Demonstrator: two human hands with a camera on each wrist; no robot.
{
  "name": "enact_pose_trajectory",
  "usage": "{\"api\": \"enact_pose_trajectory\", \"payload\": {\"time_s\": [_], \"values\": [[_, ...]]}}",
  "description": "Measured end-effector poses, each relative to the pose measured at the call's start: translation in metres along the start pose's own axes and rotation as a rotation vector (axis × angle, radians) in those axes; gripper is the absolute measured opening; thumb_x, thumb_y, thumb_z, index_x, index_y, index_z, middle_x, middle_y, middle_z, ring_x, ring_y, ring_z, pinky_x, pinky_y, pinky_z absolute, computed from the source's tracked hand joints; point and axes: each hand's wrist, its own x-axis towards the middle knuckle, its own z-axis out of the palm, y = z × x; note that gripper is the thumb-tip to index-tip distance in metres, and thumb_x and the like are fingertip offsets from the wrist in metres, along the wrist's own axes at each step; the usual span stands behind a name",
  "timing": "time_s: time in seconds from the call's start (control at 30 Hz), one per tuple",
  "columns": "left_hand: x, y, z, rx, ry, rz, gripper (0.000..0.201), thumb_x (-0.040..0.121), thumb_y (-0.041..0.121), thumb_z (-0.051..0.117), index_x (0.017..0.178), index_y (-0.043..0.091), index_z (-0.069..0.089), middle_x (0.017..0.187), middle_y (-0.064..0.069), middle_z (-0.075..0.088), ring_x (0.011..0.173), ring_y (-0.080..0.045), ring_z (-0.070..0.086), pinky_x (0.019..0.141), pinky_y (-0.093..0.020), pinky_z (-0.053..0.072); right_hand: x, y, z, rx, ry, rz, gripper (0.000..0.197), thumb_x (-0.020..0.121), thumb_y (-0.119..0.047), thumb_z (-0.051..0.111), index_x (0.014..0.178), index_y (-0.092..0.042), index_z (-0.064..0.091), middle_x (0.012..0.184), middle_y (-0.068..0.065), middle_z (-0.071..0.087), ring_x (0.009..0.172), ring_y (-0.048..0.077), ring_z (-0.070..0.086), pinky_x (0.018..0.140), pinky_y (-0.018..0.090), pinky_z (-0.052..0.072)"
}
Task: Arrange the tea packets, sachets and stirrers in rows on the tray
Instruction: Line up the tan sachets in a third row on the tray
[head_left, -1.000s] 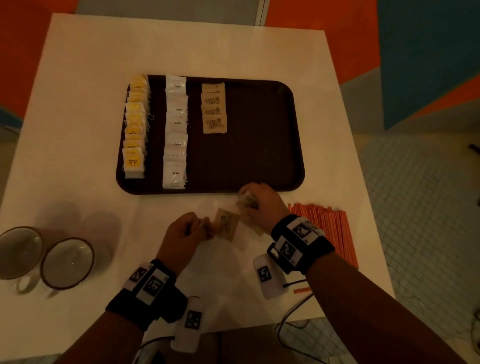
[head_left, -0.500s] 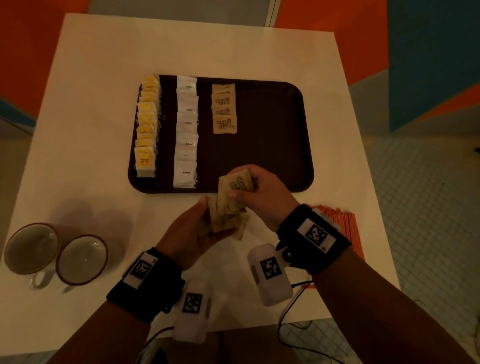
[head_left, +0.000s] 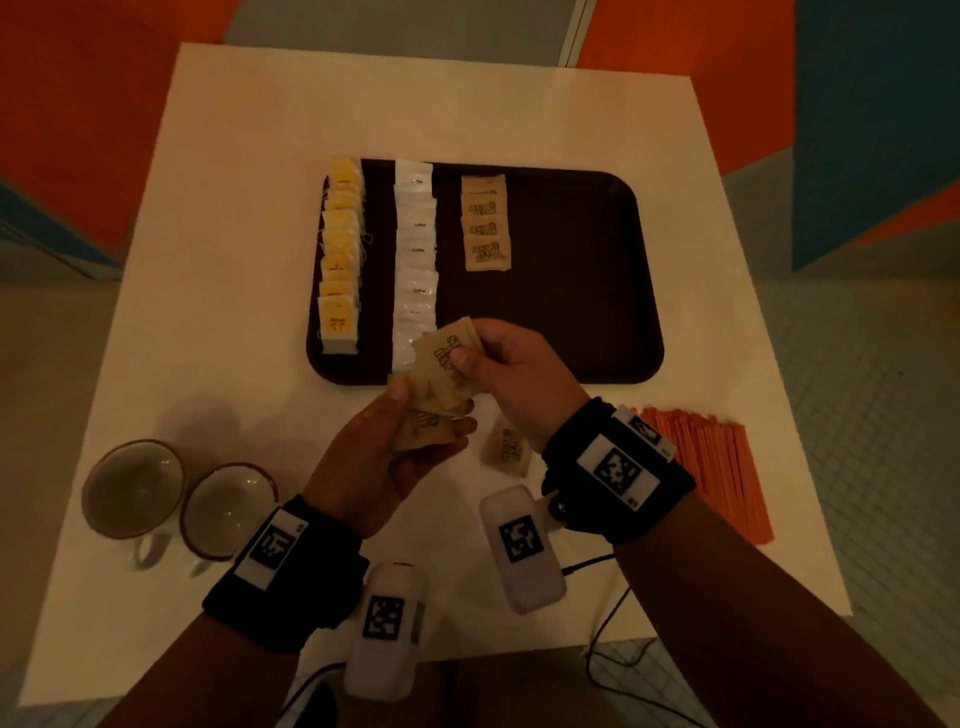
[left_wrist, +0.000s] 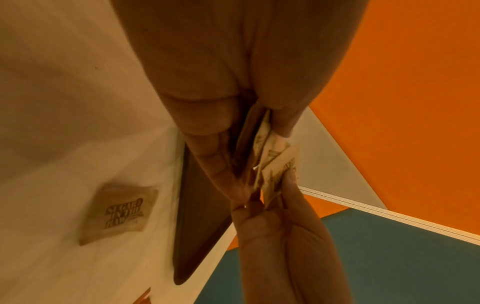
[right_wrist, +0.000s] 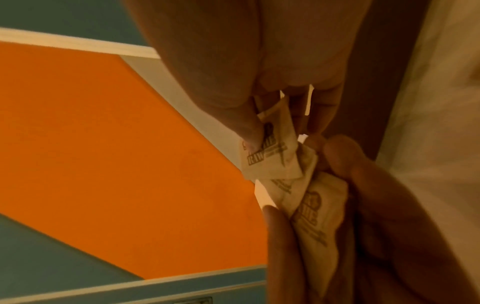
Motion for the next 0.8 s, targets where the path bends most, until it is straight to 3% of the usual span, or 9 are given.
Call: {"api": "enact_pose_trajectory", "payload": {"time_s": [0.17,0.3,0.37,0.43,0.5,0.57,0.63,0.7,0.8], "values": [[-0.003,0.009,-0.011,0.01,0.013,-0.091,0.049,0.094,0.046,0.028,0.103,0.011,0.062,0.084,-0.009,0.073,0.079,-0.022,0.071,0.065,-0.029,0.058,-0.004,-0.011,0.007,0.014,0.102,-0.022,0.018,0.09,-0.005,0.053,0.104,-0.007,0.063,0.101,0.012,0.068,0.089,0.018,0.065,0.08,0.032,0.055],[-0.007,0.014,-0.015,0.031,-0.094,-0.159,0.059,0.087,0.056,0.024,0.121,0.018,0.054,0.104,-0.007,0.072,0.092,-0.024,0.069,0.072,-0.03,0.058,-0.016,-0.008,0.011,-0.081,0.077,0.039,0.013,0.087,-0.01,0.059,0.099,-0.011,0.065,0.099,0.008,0.069,0.091,0.018,0.066,0.081,0.032,0.056],[-0.008,0.016,-0.014,0.031,-0.169,-0.18,0.064,0.081,0.06,0.025,0.127,0.023,0.05,0.116,-0.004,0.068,0.103,-0.023,0.066,0.079,-0.031,0.057,-0.023,-0.001,0.019,-0.189,0.078,0.039,0.015,0.085,-0.013,0.062,0.099,-0.01,0.065,0.096,0.006,0.067,0.085,0.012,0.063,0.078,0.026,0.054],[-0.008,0.015,-0.013,0.09,-0.201,-0.167,0.06,0.08,0.056,0.031,0.127,0.024,0.051,0.118,-0.002,0.066,0.107,-0.021,0.064,0.084,-0.033,0.056,-0.029,0.007,0.031,-0.31,0.091,0.006,0.017,0.085,-0.018,0.063,0.101,-0.014,0.067,0.098,0.0,0.06,0.082,0.004,0.052,0.071,0.011,0.044],[-0.006,0.011,-0.014,0.179,-0.151,-0.125,0.048,0.084,0.048,0.038,0.118,0.019,0.057,0.098,-0.003,0.067,0.089,-0.02,0.066,0.072,-0.029,0.058,-0.031,0.017,0.039,-0.434,0.087,-0.018,0.02,0.084,-0.022,0.064,0.104,-0.022,0.066,0.103,-0.003,0.053,0.088,0.005,0.046,0.069,0.007,0.035],[-0.005,0.006,-0.017,0.188,-0.053,-0.112,0.041,0.09,0.04,0.04,0.116,0.013,0.056,0.08,-0.002,0.063,0.066,-0.014,0.061,0.053,-0.023,0.052,-0.03,0.024,0.037,-0.396,0.044,-0.007,0.025,0.083,-0.02,0.065,0.108,-0.022,0.063,0.097,-0.005,0.054,0.085,0.006,0.05,0.067,0.008,0.039],[-0.004,0.0,-0.022,0.149,0.019,-0.119,0.034,0.096,0.034,0.038,0.118,0.012,0.052,0.08,-0.004,0.06,0.059,-0.012,0.057,0.048,-0.022,0.049,-0.025,0.031,0.027,-0.22,0.076,0.055,0.028,0.084,-0.012,0.063,0.112,-0.016,0.06,0.087,-0.006,0.058,0.077,0.004,0.055,0.068,0.011,0.047],[-0.004,-0.004,-0.025,0.12,0.061,-0.135,0.026,0.097,0.031,0.038,0.11,0.016,0.054,0.083,-0.006,0.061,0.058,-0.012,0.058,0.046,-0.022,0.049,-0.017,0.042,0.012,-0.241,0.168,0.151,0.03,0.085,-0.008,0.061,0.115,-0.013,0.059,0.096,0.003,0.062,0.084,0.011,0.058,0.075,0.024,0.051],[-0.006,-0.007,-0.025,0.118,0.046,-0.174,0.024,0.096,0.03,0.039,0.11,0.016,0.053,0.087,-0.009,0.061,0.057,-0.013,0.06,0.044,-0.022,0.049,-0.011,0.066,-0.006,-0.859,0.086,0.333,0.049,0.078,-0.017,0.069,0.123,-0.018,0.05,0.129,0.008,0.044,0.117,0.028,0.043,0.095,0.043,0.046]]}}
